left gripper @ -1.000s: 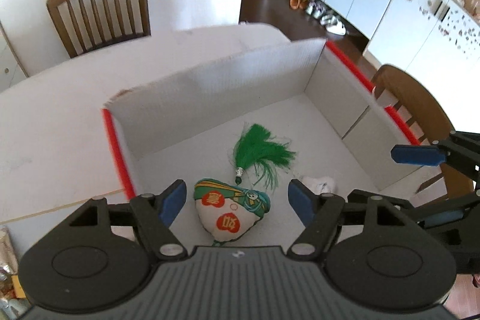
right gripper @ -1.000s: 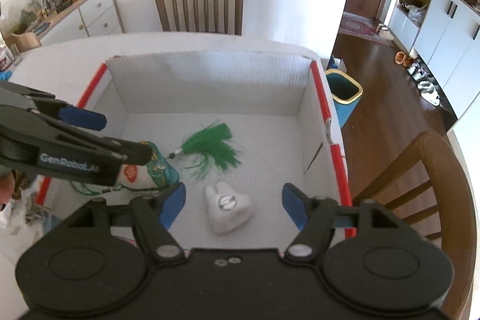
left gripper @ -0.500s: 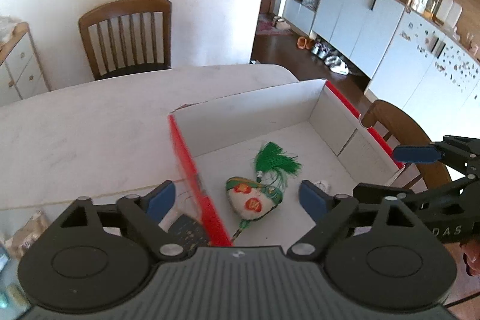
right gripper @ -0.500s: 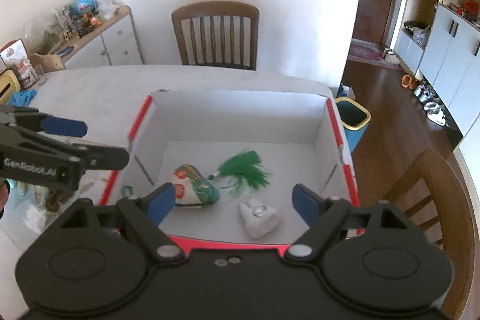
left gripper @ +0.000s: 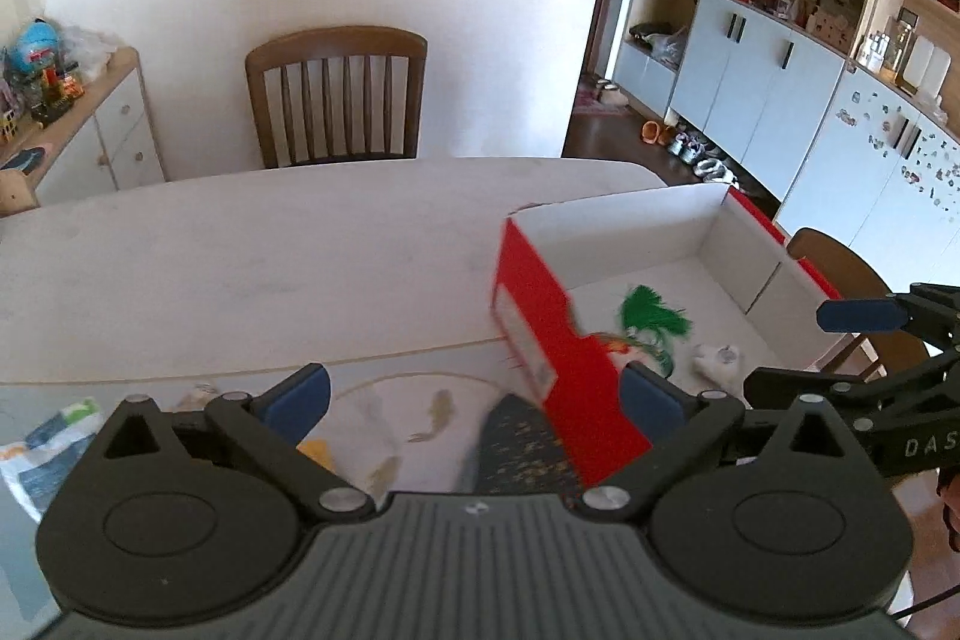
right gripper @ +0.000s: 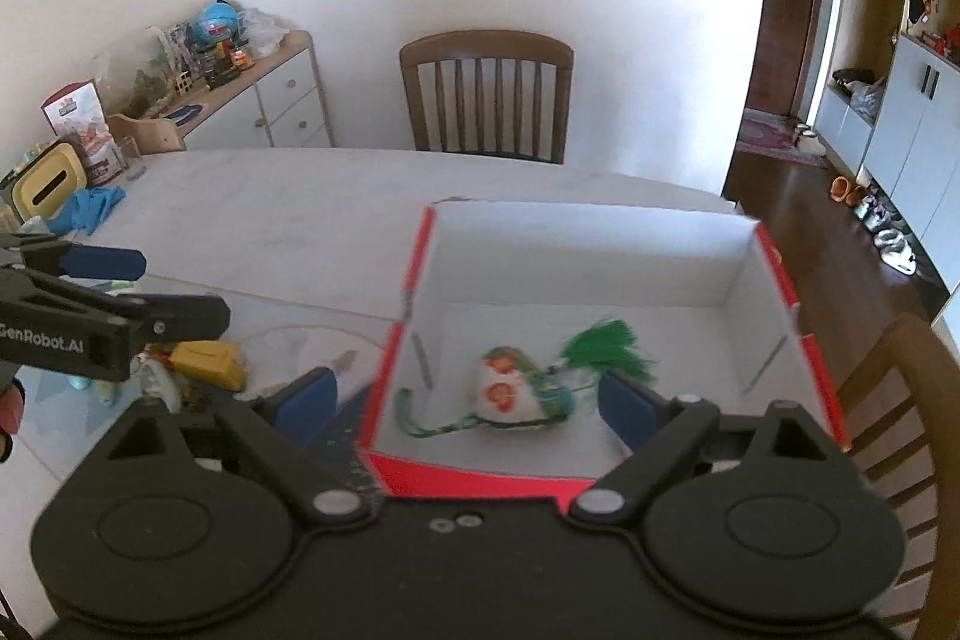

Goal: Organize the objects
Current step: 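Move both grippers back over the cluttered table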

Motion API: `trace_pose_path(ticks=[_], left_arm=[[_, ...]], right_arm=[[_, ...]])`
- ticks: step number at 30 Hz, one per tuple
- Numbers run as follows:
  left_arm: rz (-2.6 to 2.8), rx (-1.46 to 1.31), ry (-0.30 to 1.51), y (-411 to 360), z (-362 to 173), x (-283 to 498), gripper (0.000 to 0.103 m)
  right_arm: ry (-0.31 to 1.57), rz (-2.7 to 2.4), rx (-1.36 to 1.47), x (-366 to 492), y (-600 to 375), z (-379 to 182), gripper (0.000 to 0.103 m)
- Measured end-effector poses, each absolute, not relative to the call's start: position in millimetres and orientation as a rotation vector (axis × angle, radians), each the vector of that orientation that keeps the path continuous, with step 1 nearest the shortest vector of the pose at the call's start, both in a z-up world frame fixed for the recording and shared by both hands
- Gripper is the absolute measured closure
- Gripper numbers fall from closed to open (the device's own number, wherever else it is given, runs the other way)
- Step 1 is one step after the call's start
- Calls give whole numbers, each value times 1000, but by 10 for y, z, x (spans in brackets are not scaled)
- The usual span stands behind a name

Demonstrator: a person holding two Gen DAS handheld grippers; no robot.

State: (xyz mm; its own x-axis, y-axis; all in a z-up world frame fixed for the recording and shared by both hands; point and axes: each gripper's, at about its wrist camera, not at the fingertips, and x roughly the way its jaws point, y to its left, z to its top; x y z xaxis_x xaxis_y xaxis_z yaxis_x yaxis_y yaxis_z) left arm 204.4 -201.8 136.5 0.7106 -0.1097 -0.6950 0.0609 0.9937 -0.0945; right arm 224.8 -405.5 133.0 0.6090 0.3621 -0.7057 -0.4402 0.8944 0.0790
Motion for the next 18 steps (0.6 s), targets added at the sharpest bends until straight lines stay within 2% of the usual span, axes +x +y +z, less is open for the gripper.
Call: trace_pose_path(ticks=[7,18], left_arm=[[-88,-53,789,-1614,1261,1822,0],[-54,-102,761,-930,1209,1624,0]], right_arm=[[793,490,-84,2113,-3635,1278,8],[727,498,-79,1913,-3104,1150,1]])
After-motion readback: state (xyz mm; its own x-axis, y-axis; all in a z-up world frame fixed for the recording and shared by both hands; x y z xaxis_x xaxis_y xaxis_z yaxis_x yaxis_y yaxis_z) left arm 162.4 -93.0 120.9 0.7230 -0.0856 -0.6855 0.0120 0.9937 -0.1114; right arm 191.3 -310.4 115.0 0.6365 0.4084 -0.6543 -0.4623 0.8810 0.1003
